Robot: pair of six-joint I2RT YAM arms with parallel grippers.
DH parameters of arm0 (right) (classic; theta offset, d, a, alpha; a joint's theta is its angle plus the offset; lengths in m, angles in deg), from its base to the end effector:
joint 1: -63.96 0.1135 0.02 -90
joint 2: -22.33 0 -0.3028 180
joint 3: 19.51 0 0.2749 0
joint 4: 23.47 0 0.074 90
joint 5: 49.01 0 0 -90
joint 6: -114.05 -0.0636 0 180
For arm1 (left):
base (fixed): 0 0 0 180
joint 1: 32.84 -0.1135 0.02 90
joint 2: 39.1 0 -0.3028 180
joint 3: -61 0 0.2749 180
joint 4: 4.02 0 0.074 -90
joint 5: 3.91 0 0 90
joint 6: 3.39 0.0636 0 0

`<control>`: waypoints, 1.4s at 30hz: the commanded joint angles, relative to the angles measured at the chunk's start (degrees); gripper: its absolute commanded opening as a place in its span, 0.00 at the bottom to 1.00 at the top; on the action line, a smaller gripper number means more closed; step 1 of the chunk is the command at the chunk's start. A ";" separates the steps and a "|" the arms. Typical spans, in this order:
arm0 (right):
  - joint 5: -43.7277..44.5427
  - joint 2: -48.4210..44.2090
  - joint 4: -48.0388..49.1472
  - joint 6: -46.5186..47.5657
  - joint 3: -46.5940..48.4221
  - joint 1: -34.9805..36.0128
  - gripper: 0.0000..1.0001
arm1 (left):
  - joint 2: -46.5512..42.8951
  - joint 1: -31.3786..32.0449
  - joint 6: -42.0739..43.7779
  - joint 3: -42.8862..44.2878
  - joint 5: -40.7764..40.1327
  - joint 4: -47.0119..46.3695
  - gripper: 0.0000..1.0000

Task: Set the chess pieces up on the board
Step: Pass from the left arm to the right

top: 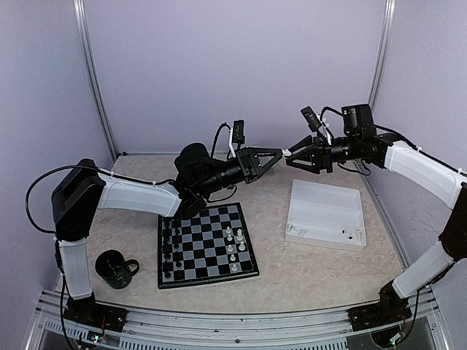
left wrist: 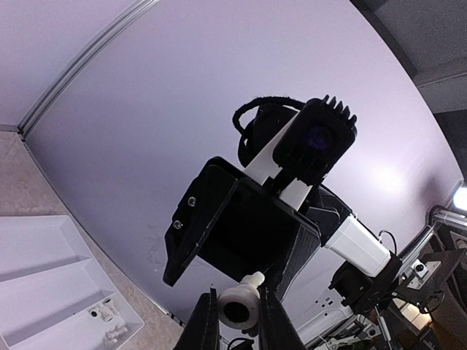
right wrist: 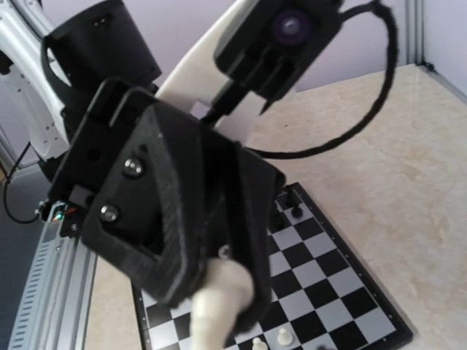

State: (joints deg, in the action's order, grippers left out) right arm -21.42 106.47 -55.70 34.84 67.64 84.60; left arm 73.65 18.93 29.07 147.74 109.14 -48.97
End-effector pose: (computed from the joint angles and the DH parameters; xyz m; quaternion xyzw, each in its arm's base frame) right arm 0.3113 0.1775 0.3786 -0.4521 0.6392 0.4824 0.3927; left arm 0.2957 -0.4156 0.3152 0.1337 0.5769 -0.7176 0.3666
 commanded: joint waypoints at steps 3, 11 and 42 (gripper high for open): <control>-1.89 0.76 2.62 -0.85 1.86 0.96 0.39 | 2.00 -0.16 -3.61 -0.43 0.47 -4.93 0.04; -2.23 1.09 2.54 -0.94 2.75 1.04 0.27 | 3.82 -0.35 -5.63 0.57 1.35 -6.52 0.04; -0.27 1.88 3.44 -1.82 0.87 1.41 0.14 | 3.53 -0.88 -6.17 -0.18 1.03 -7.54 0.04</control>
State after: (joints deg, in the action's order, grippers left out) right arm -22.16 107.84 -52.90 33.37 68.58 85.50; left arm 77.08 18.23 22.95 147.56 109.82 -54.44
